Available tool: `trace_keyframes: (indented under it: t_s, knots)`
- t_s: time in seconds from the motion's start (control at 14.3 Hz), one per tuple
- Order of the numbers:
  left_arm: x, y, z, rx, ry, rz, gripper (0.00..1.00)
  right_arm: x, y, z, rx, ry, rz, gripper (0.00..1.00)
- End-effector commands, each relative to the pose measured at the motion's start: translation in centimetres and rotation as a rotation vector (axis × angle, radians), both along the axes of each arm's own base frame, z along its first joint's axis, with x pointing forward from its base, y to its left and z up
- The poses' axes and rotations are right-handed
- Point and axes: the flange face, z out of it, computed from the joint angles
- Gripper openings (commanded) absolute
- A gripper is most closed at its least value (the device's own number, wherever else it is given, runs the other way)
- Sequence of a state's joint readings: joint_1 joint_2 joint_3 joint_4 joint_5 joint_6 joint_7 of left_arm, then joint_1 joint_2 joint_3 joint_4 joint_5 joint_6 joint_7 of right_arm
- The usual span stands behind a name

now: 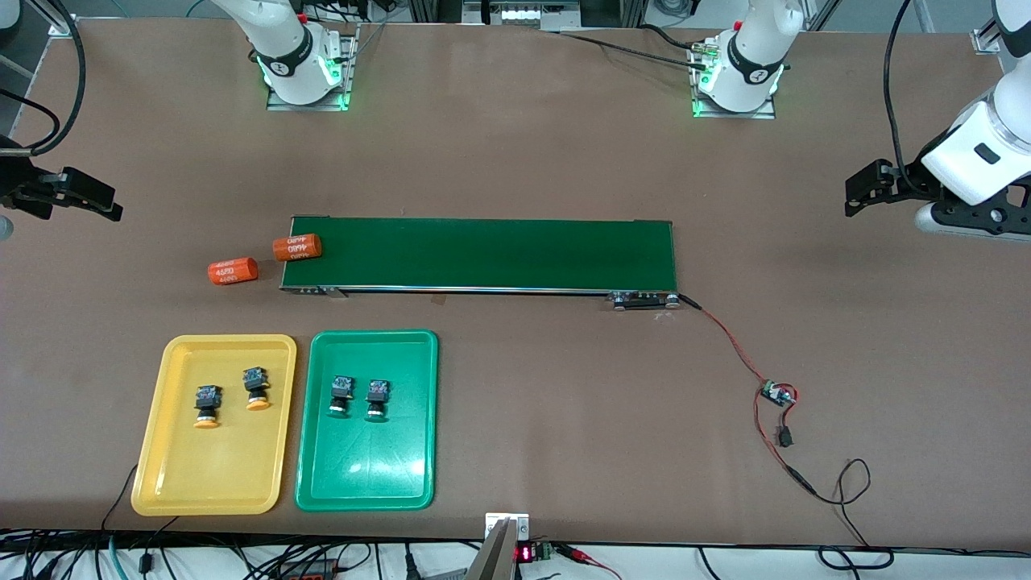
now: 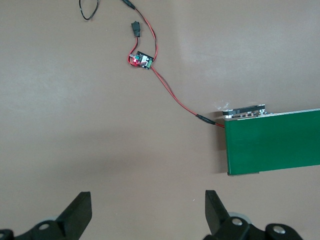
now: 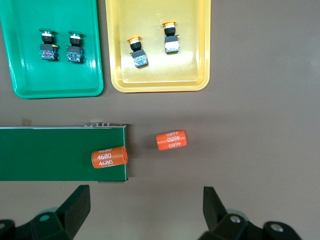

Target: Sort buttons by color to trays

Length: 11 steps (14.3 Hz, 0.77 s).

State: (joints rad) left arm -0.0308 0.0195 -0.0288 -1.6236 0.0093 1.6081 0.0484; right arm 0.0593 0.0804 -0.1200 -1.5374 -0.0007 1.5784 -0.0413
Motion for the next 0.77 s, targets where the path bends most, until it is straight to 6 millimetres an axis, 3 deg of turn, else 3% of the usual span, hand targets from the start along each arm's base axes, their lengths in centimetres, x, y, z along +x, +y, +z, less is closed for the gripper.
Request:
trace_keyframes:
  t_s: [0.0,0.7]
  knots:
    - [0.12,0.07,0.56,0.0,0.003,-0.001,1.0,-0.71,0.37,0.23,-0.007,0.004,-0.007,1.0]
    - [0.13,0.09,0.56,0.001,0.003,-0.001,1.0,-0.61,0.72,0.13,-0.008,0.005,0.001,1.0]
